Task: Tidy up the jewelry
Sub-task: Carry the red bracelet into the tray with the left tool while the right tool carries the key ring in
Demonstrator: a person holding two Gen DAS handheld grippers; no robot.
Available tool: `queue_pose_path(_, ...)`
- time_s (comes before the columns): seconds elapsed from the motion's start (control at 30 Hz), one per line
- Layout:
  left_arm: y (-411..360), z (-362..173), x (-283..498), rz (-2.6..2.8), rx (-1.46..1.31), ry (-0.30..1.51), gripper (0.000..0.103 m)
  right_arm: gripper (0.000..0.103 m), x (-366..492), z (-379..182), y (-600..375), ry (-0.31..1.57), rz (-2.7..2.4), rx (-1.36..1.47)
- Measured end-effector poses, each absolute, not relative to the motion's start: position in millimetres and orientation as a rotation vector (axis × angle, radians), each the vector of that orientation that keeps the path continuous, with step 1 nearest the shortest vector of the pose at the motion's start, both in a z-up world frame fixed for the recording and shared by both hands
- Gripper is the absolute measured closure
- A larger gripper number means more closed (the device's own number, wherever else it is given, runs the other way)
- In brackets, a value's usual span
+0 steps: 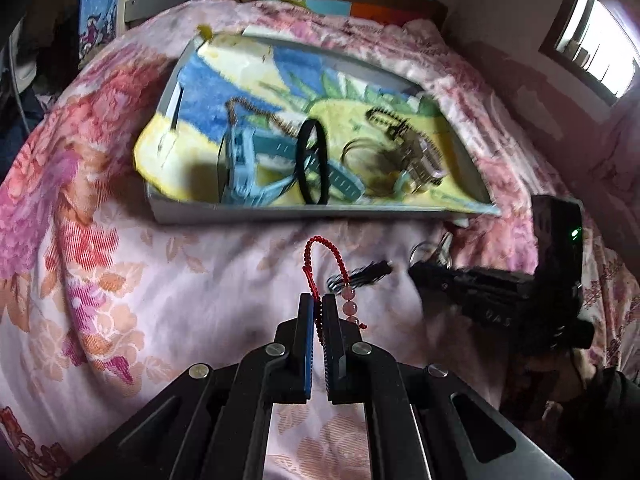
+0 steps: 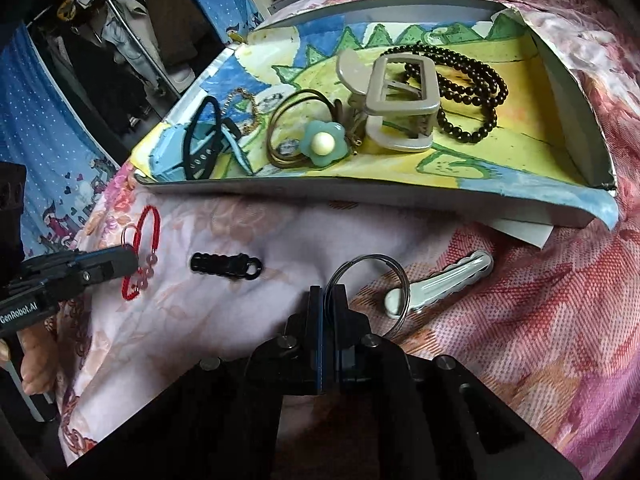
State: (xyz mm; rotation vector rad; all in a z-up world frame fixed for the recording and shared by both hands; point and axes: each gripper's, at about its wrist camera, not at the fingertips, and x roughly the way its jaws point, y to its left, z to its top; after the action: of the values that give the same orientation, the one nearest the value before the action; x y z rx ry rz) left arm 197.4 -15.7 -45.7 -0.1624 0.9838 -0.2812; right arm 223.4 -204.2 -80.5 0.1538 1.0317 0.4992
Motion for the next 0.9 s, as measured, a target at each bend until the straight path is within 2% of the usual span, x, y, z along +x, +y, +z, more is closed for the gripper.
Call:
queue_pose_path(0.33, -16.0, -12.0, 208.2, -0.302, -0.199, 0.783, 0.099, 0.099, 206.3, -36.9, -211.4, 0.88, 0.552, 0.254)
queue_pose_path(0.6, -0.5, -0.6, 235.4, -0.238, -0.263, 0.716, 0.099, 0.099, 226.2, 11.2, -242.7, 0.692, 0.479, 0.273)
queue_pose_path(0.9, 3.6, -15.9, 281.7, -0.122, -0.205, 0.787, 0.099, 0.099, 267.0, -8.6, -258.2, 0.737, 0.371, 0.264)
